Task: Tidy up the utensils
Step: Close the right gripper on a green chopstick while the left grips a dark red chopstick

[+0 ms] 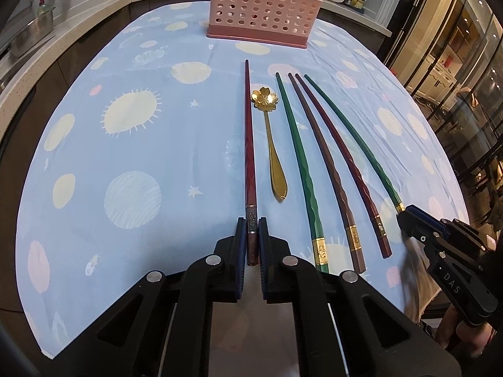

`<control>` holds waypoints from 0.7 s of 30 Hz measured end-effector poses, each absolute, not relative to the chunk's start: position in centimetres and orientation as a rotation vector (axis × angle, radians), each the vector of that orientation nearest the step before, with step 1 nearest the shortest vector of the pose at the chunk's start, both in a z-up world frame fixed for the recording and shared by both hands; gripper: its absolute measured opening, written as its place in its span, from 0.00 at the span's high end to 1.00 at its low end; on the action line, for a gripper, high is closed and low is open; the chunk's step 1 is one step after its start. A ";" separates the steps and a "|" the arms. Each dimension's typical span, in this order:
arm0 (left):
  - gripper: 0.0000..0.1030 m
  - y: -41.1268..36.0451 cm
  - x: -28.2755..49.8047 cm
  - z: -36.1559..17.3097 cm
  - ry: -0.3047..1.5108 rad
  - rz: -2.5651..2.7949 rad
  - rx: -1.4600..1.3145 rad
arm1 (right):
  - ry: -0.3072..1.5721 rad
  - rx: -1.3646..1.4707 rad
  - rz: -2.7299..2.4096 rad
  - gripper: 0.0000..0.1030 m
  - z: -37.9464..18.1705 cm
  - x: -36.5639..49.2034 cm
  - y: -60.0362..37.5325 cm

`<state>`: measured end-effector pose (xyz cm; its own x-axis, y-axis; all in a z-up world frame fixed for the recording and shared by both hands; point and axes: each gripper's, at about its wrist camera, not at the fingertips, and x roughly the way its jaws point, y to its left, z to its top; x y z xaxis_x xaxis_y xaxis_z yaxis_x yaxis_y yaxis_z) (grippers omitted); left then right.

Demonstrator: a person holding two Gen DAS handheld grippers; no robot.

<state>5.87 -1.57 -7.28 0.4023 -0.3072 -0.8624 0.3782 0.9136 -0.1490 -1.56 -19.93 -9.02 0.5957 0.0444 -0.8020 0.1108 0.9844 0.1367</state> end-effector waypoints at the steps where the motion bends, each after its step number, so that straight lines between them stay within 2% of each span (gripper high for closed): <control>1: 0.93 -1.5 5.9 -7.3 1.074 -0.434 0.072 | 0.932 0.179 -0.038 0.92 -9.0 -1.6 -19.9; 9: 0.93 -0.9 5.6 -6.5 1.066 -0.417 0.057 | 0.911 0.181 -0.043 0.93 -8.3 -1.8 -20.3; 21: 0.93 0.2 5.8 -2.6 0.972 -0.393 0.042 | 0.781 0.206 -0.055 0.93 -3.4 -2.2 -21.9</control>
<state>5.82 0.18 -2.65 0.4986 -0.3064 -0.8109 0.3438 0.9286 -0.1395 -2.24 -21.94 -3.44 0.7099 0.0271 -0.7038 0.1253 0.9785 0.1641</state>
